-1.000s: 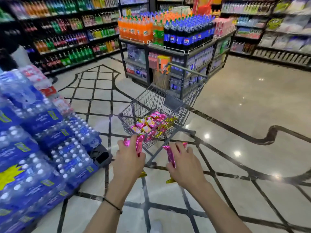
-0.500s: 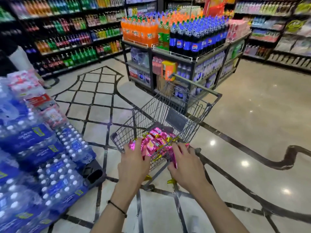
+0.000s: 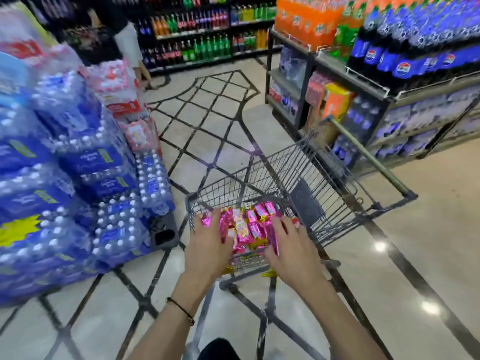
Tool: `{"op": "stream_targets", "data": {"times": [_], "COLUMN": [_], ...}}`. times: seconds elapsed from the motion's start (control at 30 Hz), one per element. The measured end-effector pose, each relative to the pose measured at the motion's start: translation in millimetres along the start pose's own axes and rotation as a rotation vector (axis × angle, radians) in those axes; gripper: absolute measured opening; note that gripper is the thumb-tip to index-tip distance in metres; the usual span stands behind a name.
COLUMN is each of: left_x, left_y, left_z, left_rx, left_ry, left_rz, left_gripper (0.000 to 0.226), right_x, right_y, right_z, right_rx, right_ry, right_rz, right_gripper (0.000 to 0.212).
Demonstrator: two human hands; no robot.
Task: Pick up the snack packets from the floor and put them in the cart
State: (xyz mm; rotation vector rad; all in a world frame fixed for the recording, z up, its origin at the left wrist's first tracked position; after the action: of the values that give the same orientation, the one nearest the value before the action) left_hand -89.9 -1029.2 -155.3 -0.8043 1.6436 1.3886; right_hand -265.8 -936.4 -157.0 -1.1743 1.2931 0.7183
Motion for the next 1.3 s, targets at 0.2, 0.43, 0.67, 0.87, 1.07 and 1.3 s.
{"op": "stream_targets", "data": {"times": [0.2,0.43,0.67,0.87,1.07,1.3], "left_x": [38,89,151,235,322,408], "left_y": [2,2,-12,-40,-76,-126], "left_z": [-45,-121,-180,-219,-240,-240], "left_rx": [-0.122,-0.206,-0.27,-0.335,-0.426,-0.482], "left_ry": [-0.055,-0.112,-0.176,-0.282,-0.363,-0.389], "left_rz": [-0.036,-0.009,-0.01,-0.065,-0.087,-0.173], "left_gripper": [0.065,0.066,0.071,0.075,0.08,0.077], "right_x": [31,70,124,203,307,420], "right_y": [30,54,77,102,122,128], "right_z": [-66,-136,-201,-256,-303,-333], "right_rx": [-0.036,-0.004,-0.024,-0.047,-0.08,-0.113], "right_ry": [-0.06,-0.142,-0.251,-0.325,-0.405,-0.492], "right_rz": [-0.03,-0.003,0.024,-0.042,-0.045,-0.016], "right_gripper": [0.069,0.064,0.062,0.06,0.06,0.069]}}
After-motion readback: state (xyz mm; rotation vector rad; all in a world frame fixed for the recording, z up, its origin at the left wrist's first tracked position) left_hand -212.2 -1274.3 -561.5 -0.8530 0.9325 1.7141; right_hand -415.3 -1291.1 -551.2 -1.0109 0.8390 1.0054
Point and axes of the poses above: each hand's wrist, its own z-axis away from the middle knuckle, its own x-axis out of the palm, y = z × x, the point moved 3 cm from there along -z, towards the middle knuckle, and after that the axes turned 11 degrees about y, right-handed, at the moved point
